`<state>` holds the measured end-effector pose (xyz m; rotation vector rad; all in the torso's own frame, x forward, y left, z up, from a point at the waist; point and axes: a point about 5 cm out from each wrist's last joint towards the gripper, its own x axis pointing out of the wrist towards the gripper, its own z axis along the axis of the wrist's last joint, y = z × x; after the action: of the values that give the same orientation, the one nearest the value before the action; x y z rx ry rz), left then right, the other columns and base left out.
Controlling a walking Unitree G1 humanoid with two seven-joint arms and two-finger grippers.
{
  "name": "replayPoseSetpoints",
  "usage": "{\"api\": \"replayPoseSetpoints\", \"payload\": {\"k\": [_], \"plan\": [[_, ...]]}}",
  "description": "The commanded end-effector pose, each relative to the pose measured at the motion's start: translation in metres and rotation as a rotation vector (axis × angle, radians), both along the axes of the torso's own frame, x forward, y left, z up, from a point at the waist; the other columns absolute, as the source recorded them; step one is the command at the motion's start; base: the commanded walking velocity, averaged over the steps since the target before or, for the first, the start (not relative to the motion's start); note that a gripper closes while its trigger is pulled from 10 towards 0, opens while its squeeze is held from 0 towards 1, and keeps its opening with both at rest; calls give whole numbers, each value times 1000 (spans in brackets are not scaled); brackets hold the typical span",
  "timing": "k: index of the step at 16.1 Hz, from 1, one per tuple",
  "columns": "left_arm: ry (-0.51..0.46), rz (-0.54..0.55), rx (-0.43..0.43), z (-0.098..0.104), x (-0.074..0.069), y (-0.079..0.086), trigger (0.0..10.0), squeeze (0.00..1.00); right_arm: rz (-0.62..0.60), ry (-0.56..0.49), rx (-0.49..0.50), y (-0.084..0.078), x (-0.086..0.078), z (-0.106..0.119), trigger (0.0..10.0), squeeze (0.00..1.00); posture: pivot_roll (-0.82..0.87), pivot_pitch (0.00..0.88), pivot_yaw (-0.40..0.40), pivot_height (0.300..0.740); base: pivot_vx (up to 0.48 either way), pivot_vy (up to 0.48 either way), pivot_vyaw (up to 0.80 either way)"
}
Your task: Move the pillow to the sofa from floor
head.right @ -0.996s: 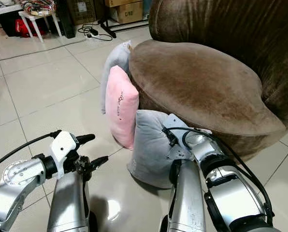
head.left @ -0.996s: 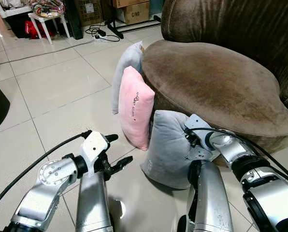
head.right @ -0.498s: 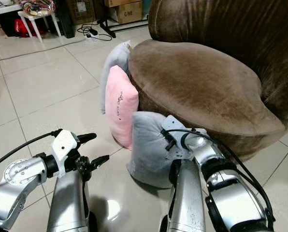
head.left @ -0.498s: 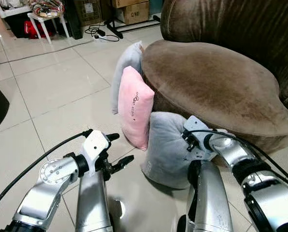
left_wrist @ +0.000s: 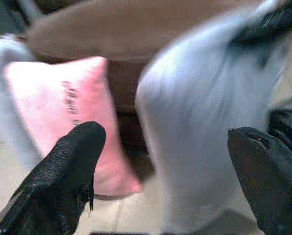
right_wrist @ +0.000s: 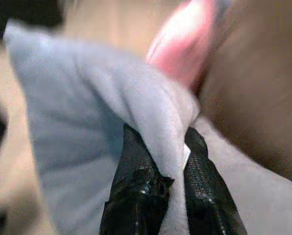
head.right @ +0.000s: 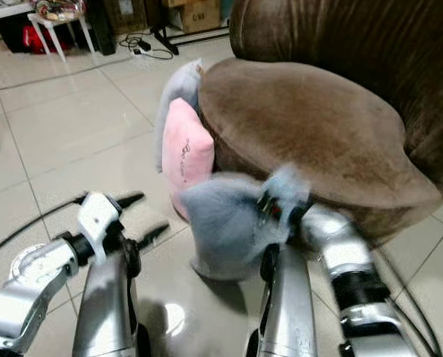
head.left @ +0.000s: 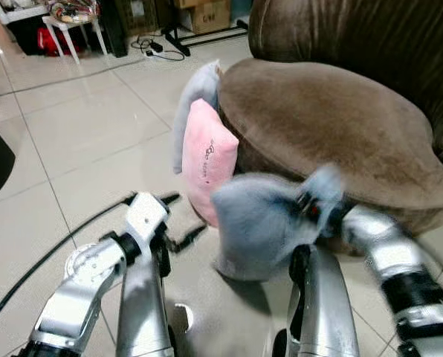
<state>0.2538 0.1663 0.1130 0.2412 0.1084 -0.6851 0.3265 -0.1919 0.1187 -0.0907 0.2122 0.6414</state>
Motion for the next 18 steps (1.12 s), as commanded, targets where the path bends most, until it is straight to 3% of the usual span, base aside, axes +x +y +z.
{"api": "replayPoseSetpoints", "payload": {"k": [1, 2, 4, 5, 6, 7, 8, 11, 13, 14, 15, 17, 18], "plan": [[-71, 63, 5, 14, 4, 5, 10000, 0, -98, -249, 167, -21, 13, 76, 0, 0, -48, 0, 3, 385, 0, 0, 0], [-106, 92, -5, 21, 5, 6, 10000, 0, -152, -344, 242, -36, 12, 108, 0, 0, -50, 0, 4, 385, 0, 0, 0], [-150, 115, -36, 34, 5, 5, 10000, 0, -201, -469, 288, -56, 8, 151, 0, 0, -51, 0, 4, 385, 0, 0, 0], [-201, 131, -60, 50, 6, 5, 10000, 0, -265, -622, 358, -79, -3, 203, 0, 0, -48, 0, 0, 385, 0, 0, 0], [-230, 138, -67, 59, 7, 4, 10000, 0, -319, -704, 409, -91, -10, 232, 0, 0, -48, 0, 0, 385, 0, 0, 0], [-243, 142, -74, 63, 8, 4, 10000, 0, -370, -738, 421, -97, -13, 245, 0, 0, -48, 0, 0, 385, 0, 0, 0], [-259, 150, -85, 69, 10, 4, 10000, 0, -443, -745, 397, -102, -15, 257, 10000, 0, -47, 0, -3, 385, 0, 0, 0], [-261, 175, -93, 71, 11, 3, 10000, 0, -433, -715, 264, -76, -8, 251, 10000, 0, -49, 0, 2, 385, 0, 0, 0], [-249, 192, -71, 69, 10, 2, 10000, 0, -443, -599, 46, -48, 10, 203, 10000, 0, -39, 0, 2, 385, 0, 0, 0], [-240, 223, -47, 67, 12, 5, 10000, 0, -440, -520, 4, -32, 17, 177, 10000, 0, -39, 0, 2, 385, 0, 0, 0], [-238, 237, -41, 66, 13, 7, 10000, 0, -445, -499, 15, -26, 19, 170, 10000, 0, -39, 0, 2, 385, 0, 0, 0], [-251, 291, -27, 67, 15, 13, 10000, 0, -386, -442, 35, 8, 21, 150, 10000, 0, -28, 0, -3, 400, 0, 0, 0], [-253, 307, -24, 67, 16, 14, 10000, 0, -373, -436, 26, 16, 21, 145, 10000, 0, -28, 0, -3, 405, 0, 0, 0]]}}
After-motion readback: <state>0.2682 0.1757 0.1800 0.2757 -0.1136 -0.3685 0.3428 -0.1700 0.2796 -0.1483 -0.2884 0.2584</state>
